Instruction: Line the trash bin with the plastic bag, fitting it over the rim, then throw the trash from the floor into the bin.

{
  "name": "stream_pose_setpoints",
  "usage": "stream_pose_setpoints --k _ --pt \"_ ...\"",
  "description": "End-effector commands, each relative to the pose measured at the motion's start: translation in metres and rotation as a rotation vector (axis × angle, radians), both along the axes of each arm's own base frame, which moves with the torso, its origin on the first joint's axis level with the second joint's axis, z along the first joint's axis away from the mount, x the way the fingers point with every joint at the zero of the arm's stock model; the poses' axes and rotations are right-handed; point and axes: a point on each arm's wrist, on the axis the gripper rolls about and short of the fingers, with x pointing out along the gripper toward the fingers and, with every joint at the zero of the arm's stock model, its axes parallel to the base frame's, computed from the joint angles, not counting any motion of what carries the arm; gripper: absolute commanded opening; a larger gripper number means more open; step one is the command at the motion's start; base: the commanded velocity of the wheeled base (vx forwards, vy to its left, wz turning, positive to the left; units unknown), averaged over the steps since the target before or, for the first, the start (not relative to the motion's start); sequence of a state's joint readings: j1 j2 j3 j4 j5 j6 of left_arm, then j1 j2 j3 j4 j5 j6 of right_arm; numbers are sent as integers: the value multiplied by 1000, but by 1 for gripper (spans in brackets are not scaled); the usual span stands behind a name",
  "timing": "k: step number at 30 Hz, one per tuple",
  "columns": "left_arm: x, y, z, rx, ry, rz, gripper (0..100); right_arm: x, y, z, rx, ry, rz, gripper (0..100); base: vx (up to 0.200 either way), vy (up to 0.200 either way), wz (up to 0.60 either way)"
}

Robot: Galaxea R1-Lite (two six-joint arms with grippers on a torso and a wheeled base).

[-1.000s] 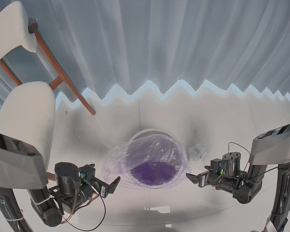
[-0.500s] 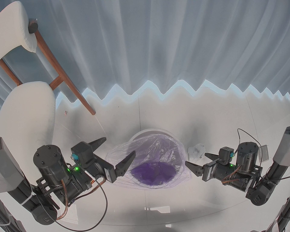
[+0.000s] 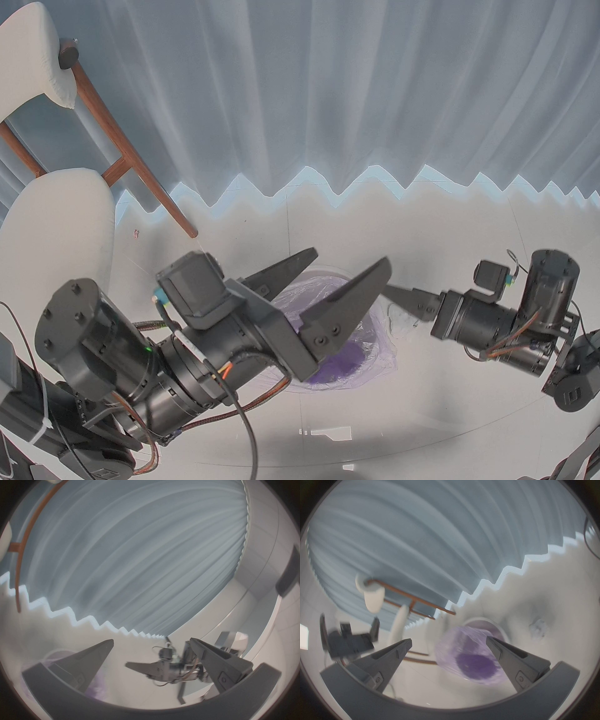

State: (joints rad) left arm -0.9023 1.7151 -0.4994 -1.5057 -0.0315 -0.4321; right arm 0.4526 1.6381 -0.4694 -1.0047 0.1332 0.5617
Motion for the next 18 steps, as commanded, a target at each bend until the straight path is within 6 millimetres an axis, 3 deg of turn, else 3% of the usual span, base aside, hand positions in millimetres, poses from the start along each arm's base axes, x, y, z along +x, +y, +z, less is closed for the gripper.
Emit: stream_pose_setpoints --k 1,8,13,18 --pt "-1 -11 37 -194 14 -129 100 -3 3 76 277 -68 26 100 0 0 0" --pt "16 7 45 -260 83 -225 100 16 8 118 511 -85 50 100 0 0 0" --pt "20 20 37 -211 91 -234 100 19 3 122 571 -136 52 100 0 0 0" --pt "10 36 45 -212 55 -240 100 17 -13 107 508 -170 101 100 0 0 0"
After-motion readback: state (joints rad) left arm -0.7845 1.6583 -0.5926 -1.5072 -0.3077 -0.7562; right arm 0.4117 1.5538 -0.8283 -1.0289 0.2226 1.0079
